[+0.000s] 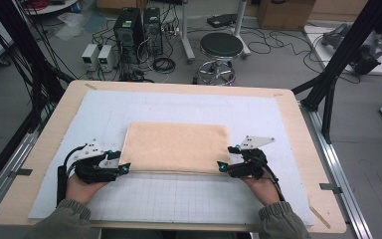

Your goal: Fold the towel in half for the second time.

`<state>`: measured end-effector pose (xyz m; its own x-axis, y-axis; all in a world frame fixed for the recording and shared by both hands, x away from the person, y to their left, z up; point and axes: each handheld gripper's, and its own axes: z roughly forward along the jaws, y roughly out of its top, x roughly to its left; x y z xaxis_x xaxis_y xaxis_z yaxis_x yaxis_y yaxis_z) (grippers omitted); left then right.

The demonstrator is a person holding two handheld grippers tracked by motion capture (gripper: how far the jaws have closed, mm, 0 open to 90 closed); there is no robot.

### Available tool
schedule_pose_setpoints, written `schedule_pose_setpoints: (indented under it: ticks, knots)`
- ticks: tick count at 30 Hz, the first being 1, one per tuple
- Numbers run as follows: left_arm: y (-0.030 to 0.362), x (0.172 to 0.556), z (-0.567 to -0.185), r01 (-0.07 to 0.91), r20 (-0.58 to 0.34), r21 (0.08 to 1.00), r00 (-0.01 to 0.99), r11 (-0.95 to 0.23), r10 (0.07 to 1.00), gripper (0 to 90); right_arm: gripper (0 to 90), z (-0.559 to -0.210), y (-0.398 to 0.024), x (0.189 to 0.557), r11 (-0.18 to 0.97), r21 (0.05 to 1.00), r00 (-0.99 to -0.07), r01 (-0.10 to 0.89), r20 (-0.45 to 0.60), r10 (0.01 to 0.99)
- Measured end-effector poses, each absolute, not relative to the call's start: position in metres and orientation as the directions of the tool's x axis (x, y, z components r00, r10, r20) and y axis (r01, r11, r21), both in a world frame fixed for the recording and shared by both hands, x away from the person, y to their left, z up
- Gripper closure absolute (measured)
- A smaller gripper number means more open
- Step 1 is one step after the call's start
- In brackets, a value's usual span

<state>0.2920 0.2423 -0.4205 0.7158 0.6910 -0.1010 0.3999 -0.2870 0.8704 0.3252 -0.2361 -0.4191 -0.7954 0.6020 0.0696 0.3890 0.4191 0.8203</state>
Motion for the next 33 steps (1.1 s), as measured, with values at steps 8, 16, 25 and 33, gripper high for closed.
schedule_pose_setpoints:
  ticks: [8, 16, 25, 33]
  knots:
    - [0.246, 0.288, -0.416, 0.391, -0.089, 0.879, 0.697, -0.274, 0.712, 23.7, 19.4, -0.414, -0.241, 0.318, 0.414, 0.823, -0.785, 0.389, 0.061, 0.616]
    - [0.251, 0.282, -0.416, 0.398, -0.087, 0.876, 0.685, -0.272, 0.723, 19.2, 16.8, -0.410, -0.243, 0.310, 0.415, 0.824, -0.783, 0.385, 0.053, 0.620]
    - [0.253, 0.272, -0.413, 0.398, -0.085, 0.875, 0.686, -0.275, 0.723, 16.0, 13.6, -0.409, -0.251, 0.304, 0.398, 0.836, -0.779, 0.377, 0.054, 0.625]
    - [0.253, 0.264, -0.412, 0.400, -0.077, 0.872, 0.681, -0.282, 0.728, 11.3, 12.0, -0.408, -0.260, 0.295, 0.377, 0.848, -0.765, 0.373, 0.051, 0.642]
